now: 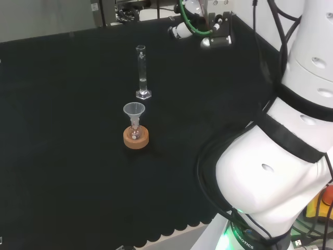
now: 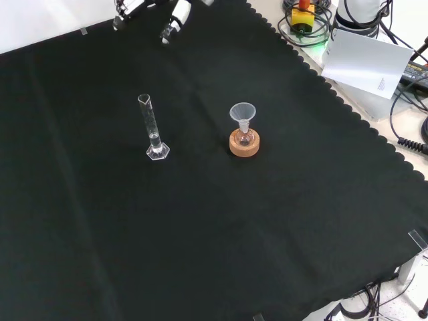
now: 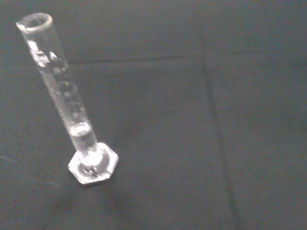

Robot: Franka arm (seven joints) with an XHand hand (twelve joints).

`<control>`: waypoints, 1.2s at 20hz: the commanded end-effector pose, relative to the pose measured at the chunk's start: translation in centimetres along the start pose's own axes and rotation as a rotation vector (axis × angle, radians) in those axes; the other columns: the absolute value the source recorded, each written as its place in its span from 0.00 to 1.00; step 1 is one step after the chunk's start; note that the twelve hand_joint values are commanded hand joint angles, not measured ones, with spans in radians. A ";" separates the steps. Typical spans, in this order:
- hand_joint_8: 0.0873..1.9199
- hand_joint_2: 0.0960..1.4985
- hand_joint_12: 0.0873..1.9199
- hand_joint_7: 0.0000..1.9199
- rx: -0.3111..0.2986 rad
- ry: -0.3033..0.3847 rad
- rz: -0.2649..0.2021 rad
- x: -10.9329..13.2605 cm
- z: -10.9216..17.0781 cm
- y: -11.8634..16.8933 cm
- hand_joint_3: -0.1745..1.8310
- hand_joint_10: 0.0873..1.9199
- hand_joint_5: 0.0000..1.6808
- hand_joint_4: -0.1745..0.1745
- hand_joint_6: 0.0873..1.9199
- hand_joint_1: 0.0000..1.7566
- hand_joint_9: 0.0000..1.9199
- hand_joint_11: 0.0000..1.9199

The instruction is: Pick up the graduated cylinder.

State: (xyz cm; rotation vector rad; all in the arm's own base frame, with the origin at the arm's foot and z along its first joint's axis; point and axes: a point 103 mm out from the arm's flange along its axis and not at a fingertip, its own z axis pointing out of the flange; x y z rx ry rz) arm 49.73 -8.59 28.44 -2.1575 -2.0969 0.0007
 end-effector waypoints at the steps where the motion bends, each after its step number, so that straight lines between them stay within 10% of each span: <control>1: 0.30 0.60 0.69 0.12 -0.016 0.189 -0.073 0.0 7.7 6.8 0.19 0.30 0.14 0.42 0.00 0.33 0.21 0.10; 11: 0.31 0.50 0.67 0.21 -0.140 0.451 -0.087 0.2 10.8 7.1 0.26 0.26 0.24 0.35 0.00 0.44 0.32 0.19; 24: 0.31 0.43 0.66 0.21 -0.095 0.604 -0.254 0.5 15.5 8.4 0.35 0.24 0.25 0.35 0.00 0.51 0.34 0.22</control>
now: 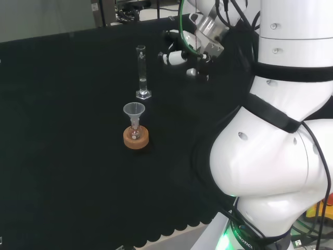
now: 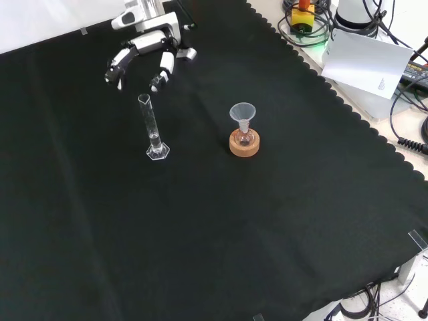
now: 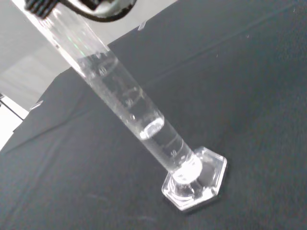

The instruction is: Pick up the graduated cylinder.

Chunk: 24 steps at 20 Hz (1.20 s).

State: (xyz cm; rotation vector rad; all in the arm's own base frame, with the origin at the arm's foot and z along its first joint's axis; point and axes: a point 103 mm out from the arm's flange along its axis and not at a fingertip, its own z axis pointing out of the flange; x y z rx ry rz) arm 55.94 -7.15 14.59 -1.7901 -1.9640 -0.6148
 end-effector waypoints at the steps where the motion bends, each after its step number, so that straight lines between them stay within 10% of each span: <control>1: 0.31 0.43 0.66 0.21 0.031 0.102 -0.111 -1.3 2.1 0.6 0.35 0.24 0.25 0.35 0.00 0.51 0.34 0.22; 24: 0.31 0.39 0.66 0.21 0.048 0.306 -0.265 0.8 8.2 2.0 0.38 0.26 0.28 0.40 0.00 0.54 0.32 0.20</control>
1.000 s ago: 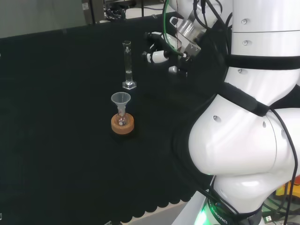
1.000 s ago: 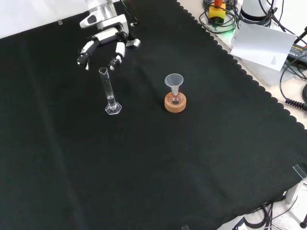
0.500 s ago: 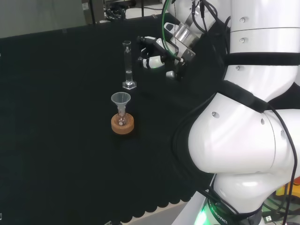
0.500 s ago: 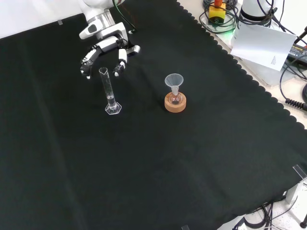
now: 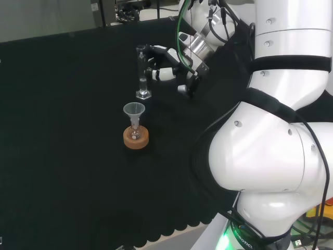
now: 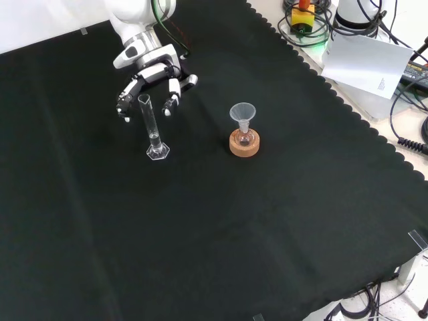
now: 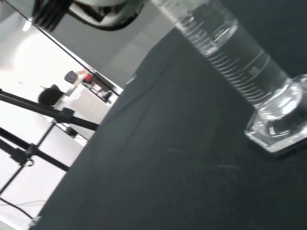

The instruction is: Pick up the graduated cylinder.

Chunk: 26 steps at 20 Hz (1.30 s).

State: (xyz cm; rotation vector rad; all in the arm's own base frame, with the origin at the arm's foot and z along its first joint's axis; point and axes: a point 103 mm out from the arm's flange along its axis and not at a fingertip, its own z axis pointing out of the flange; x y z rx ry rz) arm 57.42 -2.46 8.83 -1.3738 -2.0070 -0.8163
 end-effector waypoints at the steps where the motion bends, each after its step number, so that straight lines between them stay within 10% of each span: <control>1: 0.31 0.39 0.66 0.22 -0.009 0.050 -0.028 0.1 1.0 0.6 0.39 0.26 0.29 0.41 0.00 0.54 0.33 0.20; 26: 0.28 0.41 0.53 0.31 -0.026 0.128 -0.069 0.7 4.0 2.0 0.39 0.15 0.37 0.37 0.03 0.60 0.47 0.41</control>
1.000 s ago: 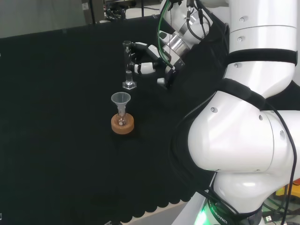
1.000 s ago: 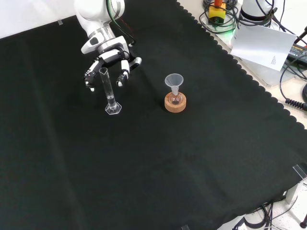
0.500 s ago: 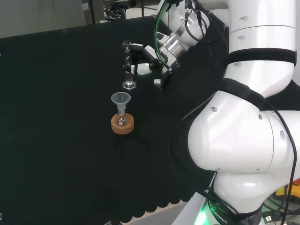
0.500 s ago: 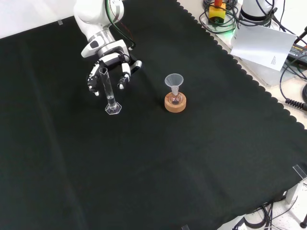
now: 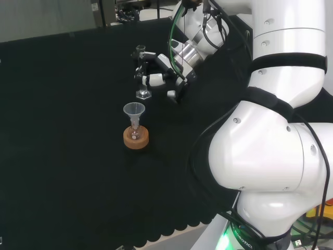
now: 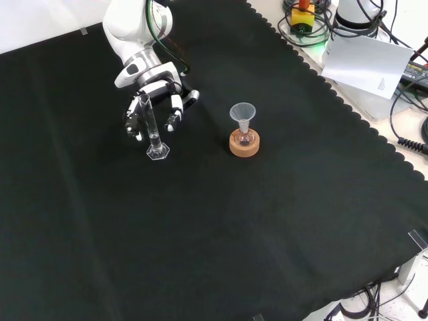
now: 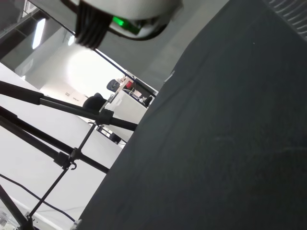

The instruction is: Pick up the graduated cylinder.

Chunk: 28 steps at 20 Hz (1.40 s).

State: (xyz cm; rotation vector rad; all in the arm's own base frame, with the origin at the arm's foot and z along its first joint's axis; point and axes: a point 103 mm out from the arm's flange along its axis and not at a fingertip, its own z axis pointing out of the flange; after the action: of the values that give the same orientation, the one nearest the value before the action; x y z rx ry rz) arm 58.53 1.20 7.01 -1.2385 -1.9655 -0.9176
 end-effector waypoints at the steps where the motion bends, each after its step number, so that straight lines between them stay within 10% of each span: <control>1: 0.28 0.42 0.52 0.32 -0.022 0.008 -0.005 0.1 0.3 0.3 0.38 0.15 0.38 0.37 0.03 0.60 0.48 0.42; 10: 0.27 0.50 0.49 0.37 -0.038 0.006 0.005 0.1 1.0 0.6 0.35 0.09 0.40 0.40 0.22 0.56 0.55 0.48; 28: 0.27 0.56 0.46 0.43 -0.051 -0.012 0.010 -0.2 0.4 0.3 0.36 0.07 0.45 0.43 0.26 0.60 0.59 0.52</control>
State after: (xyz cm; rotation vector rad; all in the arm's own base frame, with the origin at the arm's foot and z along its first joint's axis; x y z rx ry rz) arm 58.89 1.40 6.78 -1.2767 -1.9457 -0.9754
